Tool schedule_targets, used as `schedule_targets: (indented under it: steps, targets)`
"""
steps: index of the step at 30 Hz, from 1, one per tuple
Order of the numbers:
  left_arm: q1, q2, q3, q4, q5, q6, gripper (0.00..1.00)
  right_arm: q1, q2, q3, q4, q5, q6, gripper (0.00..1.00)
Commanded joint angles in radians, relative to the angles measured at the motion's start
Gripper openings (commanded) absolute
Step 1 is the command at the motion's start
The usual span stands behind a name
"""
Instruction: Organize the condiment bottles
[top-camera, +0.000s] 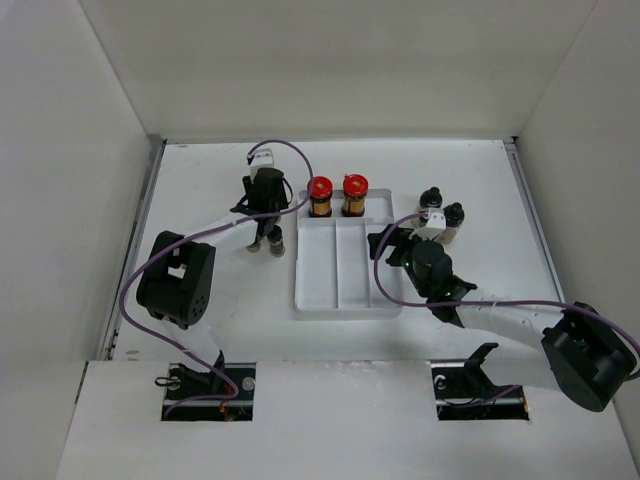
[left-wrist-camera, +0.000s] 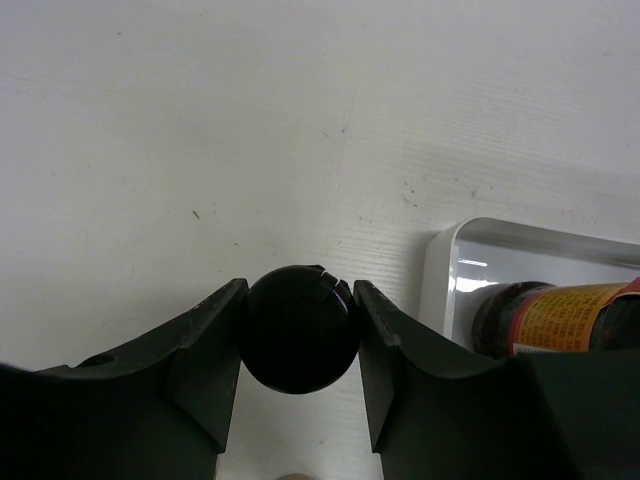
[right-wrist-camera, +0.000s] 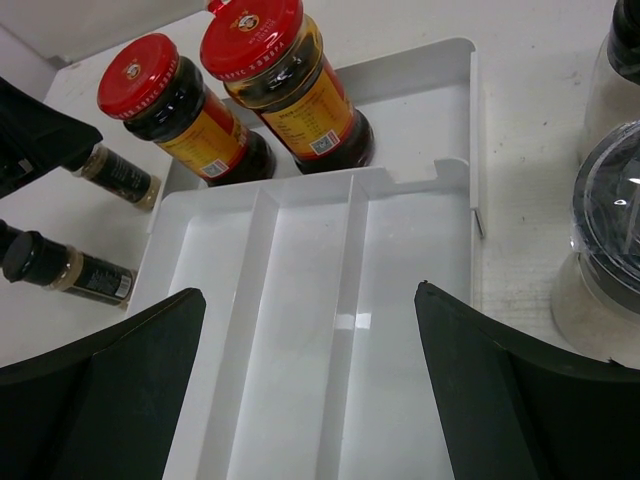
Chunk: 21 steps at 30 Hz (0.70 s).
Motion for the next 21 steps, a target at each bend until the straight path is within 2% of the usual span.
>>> schedule_targets:
  steps: [1,10,17,21]
  targets:
    - [-0.008,-0.060,0.035,0.065,-0.019,0.015,0.31,0.002,0.008,0.042,0.062,-0.007,-0.007,0.93]
    - [-0.089,-0.238,0.001,0.091,-0.078,0.062,0.31,0.002,0.008,0.043,0.062,-0.012,-0.007,0.93]
    - [-0.186,-0.393,-0.126,0.073,-0.096,0.053,0.31,0.002,-0.003,0.039,0.062,-0.012,-0.006,0.93]
    - [-0.272,-0.430,-0.180,0.048,-0.084,0.012,0.31,0.002,0.000,0.039,0.062,-0.012,-0.006,0.93]
